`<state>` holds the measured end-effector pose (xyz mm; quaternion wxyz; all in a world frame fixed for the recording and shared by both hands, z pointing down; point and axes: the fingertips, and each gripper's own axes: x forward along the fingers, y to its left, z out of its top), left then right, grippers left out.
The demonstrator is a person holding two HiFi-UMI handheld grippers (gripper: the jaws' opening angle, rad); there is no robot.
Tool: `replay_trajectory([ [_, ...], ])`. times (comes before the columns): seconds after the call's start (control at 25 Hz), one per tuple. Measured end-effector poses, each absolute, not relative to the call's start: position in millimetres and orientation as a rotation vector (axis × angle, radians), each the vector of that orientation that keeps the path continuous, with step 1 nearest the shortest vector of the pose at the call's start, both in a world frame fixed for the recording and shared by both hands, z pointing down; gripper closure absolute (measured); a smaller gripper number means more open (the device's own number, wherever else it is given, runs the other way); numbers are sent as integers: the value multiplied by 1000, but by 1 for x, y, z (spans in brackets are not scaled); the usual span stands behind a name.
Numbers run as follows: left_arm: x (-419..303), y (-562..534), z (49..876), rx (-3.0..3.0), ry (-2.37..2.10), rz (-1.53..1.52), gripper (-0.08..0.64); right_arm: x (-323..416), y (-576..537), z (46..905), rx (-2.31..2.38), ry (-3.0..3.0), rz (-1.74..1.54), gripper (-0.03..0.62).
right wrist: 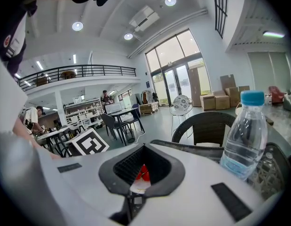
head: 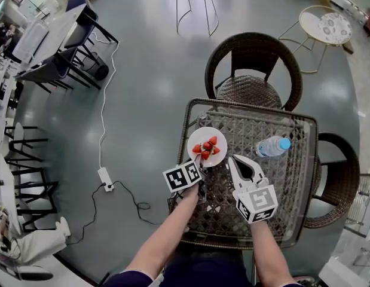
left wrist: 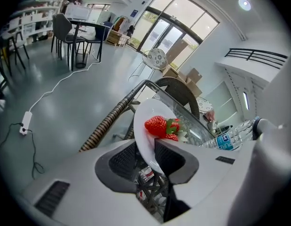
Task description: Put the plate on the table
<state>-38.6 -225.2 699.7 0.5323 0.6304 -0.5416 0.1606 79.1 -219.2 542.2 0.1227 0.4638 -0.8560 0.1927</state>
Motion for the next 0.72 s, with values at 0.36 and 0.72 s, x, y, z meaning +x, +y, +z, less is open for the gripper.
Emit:
replay_trajectory([
  [0.36,-39,-225,703,1447,-1255,342,451,79,-218,544,1354,-2495,573,586],
  [0.72,-46,-224,702,1455,-1323,388,451,76,-217,543,1345,-2497,573,586],
])
